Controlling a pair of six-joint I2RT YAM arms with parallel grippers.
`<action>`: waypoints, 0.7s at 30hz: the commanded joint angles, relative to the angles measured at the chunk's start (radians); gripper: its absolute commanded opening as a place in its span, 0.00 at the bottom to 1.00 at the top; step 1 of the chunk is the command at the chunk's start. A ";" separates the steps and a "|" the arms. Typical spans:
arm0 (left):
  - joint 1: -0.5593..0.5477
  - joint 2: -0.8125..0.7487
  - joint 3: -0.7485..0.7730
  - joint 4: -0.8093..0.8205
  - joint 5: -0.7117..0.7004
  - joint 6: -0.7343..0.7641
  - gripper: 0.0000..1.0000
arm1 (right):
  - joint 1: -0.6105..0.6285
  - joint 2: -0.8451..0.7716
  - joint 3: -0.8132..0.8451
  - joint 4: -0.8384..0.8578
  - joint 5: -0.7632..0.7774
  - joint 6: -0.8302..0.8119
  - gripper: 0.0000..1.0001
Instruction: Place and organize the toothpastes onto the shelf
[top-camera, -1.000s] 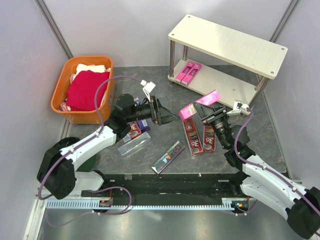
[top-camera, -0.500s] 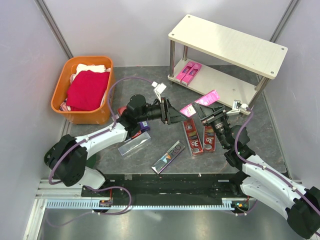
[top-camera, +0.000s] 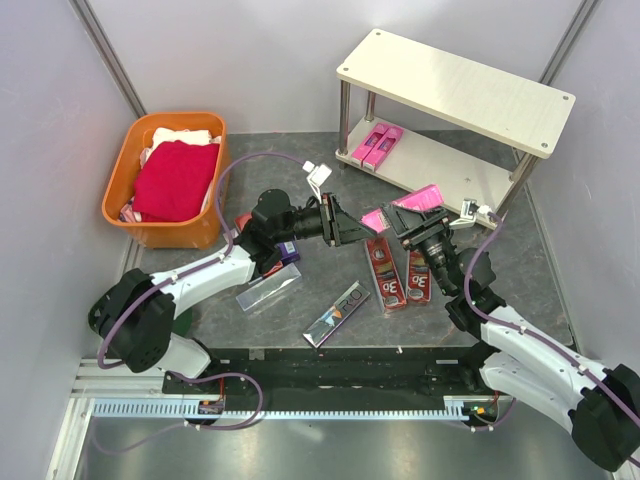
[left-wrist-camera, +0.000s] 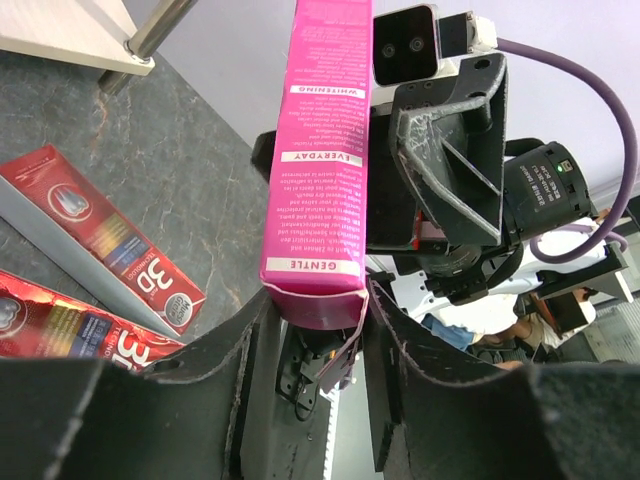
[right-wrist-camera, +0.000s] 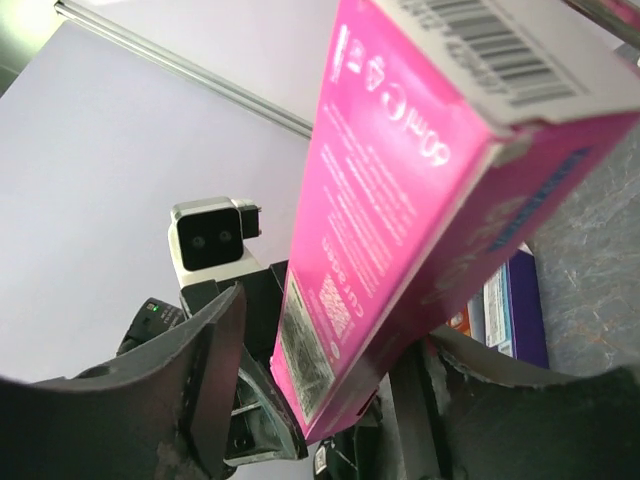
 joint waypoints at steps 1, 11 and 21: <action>-0.002 -0.009 0.033 0.083 0.002 -0.024 0.02 | 0.003 -0.001 0.015 0.045 -0.021 0.010 0.66; 0.009 -0.050 -0.001 0.071 -0.004 -0.010 0.02 | 0.003 -0.024 0.022 0.007 -0.005 -0.005 0.68; 0.023 -0.058 -0.001 0.077 -0.001 -0.012 0.41 | 0.001 -0.019 0.031 0.016 -0.034 -0.026 0.27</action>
